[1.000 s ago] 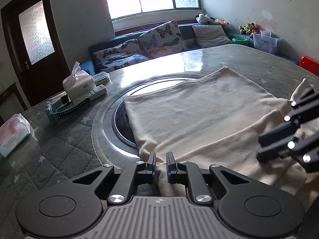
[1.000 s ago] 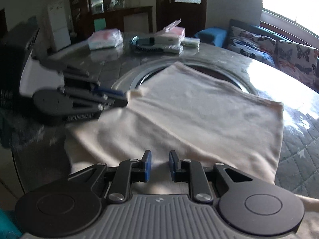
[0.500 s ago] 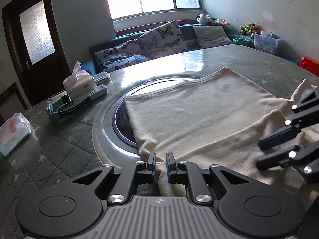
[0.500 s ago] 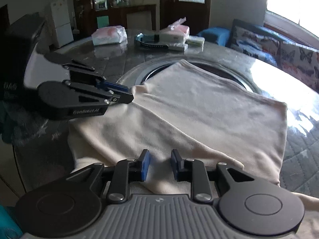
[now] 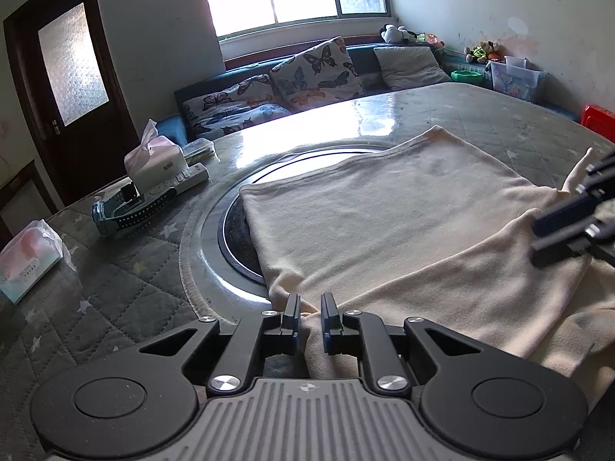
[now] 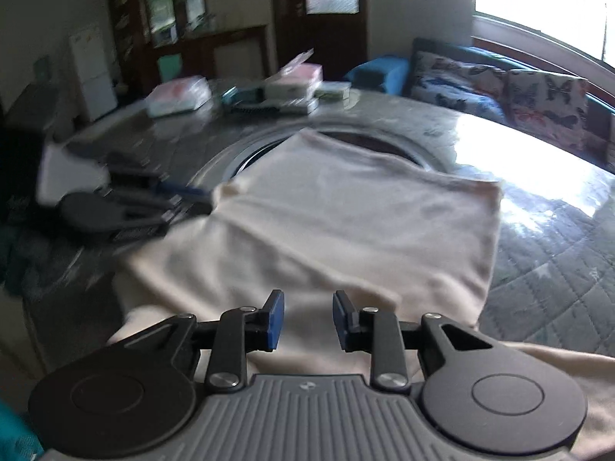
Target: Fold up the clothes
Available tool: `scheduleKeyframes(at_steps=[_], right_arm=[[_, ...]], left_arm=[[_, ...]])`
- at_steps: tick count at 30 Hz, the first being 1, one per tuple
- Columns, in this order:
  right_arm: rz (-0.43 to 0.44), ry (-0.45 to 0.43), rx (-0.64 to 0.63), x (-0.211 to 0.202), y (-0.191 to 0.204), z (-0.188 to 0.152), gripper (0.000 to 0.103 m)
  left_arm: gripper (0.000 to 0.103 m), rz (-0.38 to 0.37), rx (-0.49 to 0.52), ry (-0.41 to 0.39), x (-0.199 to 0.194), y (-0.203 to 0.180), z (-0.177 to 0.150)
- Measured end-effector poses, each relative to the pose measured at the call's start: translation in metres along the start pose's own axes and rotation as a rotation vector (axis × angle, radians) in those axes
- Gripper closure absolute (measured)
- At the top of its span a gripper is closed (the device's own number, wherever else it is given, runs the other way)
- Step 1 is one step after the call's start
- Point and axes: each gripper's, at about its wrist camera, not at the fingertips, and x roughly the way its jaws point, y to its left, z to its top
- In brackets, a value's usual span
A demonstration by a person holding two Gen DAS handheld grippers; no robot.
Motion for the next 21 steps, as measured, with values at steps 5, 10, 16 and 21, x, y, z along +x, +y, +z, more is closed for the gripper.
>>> scheduleKeyframes(at_steps=[5, 10, 16, 21], right_arm=[[-0.021, 0.01, 0.026, 0.006, -0.009, -0.005, 0.076], [-0.021, 0.012, 0.016, -0.007, -0.006, -0.015, 0.075], [-0.027, 0.01, 0.028, -0.022, -0.007, -0.028, 0.075], [-0.086, -0.04, 0.087, -0.05, -0.022, -0.034, 0.075]], left_arm=[[0.089, 0.004, 0.008, 0.002, 0.0, 0.0, 0.0], [0.089, 0.004, 0.01, 0.008, 0.0, -0.001, 0.003], [0.089, 0.002, 0.015, -0.004, -0.008, -0.007, 0.008], [0.089, -0.046, 0.042, -0.039, -0.017, -0.025, 0.016]])
